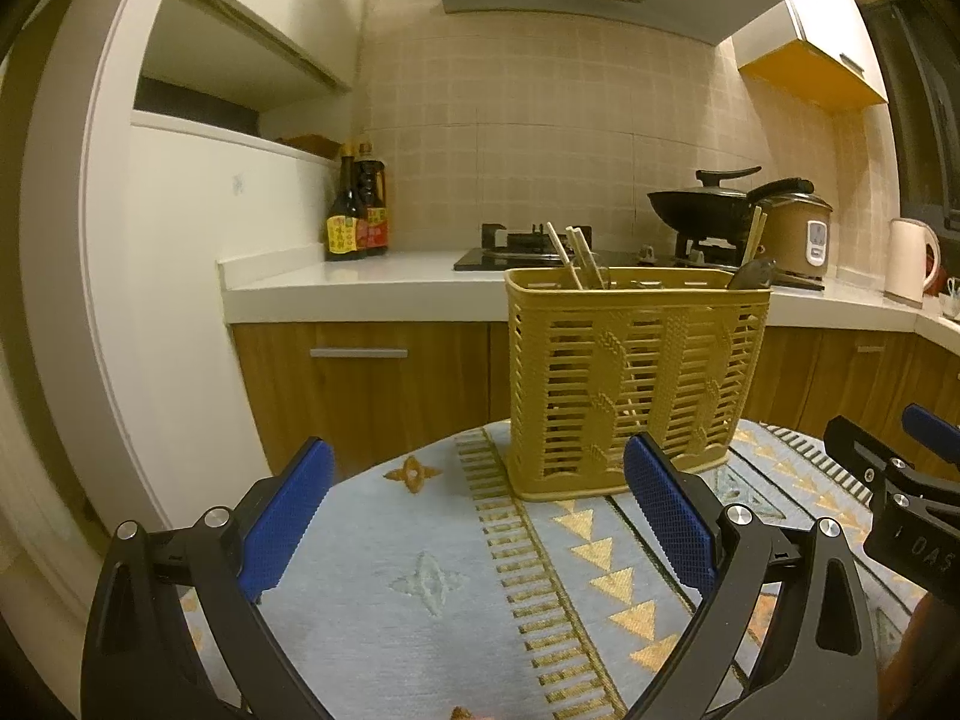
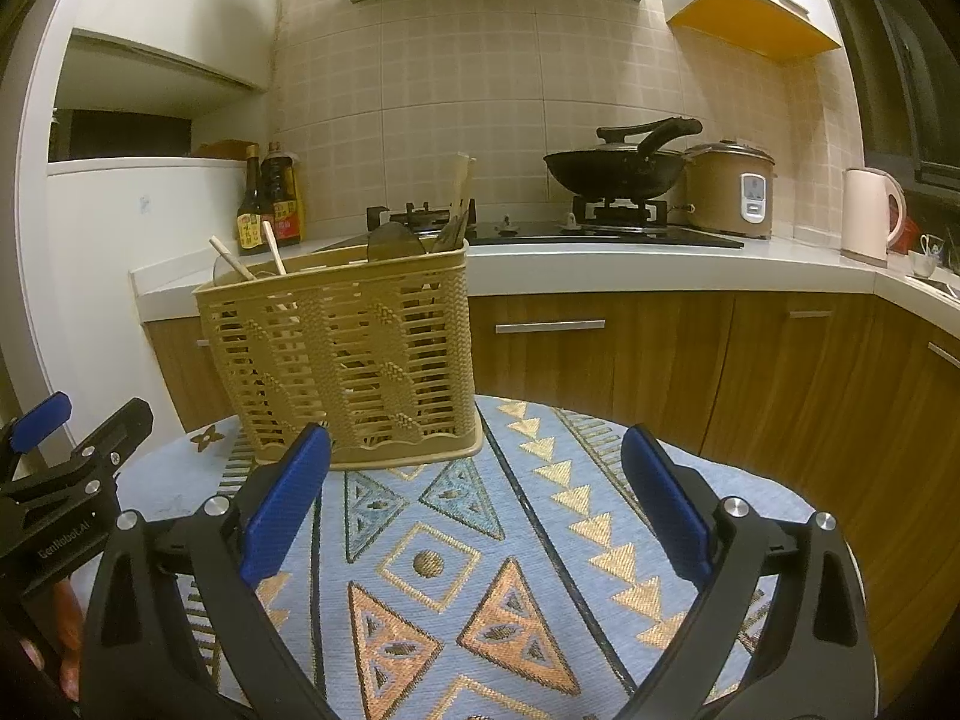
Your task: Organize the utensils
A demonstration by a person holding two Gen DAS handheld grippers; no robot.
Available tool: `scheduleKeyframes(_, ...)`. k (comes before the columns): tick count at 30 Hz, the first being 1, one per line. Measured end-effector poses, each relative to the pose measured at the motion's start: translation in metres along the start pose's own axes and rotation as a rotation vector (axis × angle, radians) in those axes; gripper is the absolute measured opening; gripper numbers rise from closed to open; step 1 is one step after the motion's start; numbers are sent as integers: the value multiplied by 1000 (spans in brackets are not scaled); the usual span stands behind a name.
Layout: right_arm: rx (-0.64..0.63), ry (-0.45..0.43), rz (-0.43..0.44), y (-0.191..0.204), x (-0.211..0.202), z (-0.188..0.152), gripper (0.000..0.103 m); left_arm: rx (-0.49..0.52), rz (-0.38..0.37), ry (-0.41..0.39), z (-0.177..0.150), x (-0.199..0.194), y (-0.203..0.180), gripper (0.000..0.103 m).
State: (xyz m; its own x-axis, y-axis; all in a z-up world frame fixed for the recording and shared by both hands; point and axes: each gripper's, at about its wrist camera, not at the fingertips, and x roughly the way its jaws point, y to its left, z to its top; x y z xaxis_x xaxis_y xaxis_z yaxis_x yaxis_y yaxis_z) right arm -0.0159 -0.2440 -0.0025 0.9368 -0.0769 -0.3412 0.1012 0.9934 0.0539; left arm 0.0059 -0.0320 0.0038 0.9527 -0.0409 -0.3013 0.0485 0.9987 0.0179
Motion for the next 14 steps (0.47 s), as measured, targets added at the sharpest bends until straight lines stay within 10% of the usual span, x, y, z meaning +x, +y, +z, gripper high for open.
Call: scheduleKeyframes(14,12,0,5,-2,0,1,94,-10,-18,-12,1,-2,2,95)
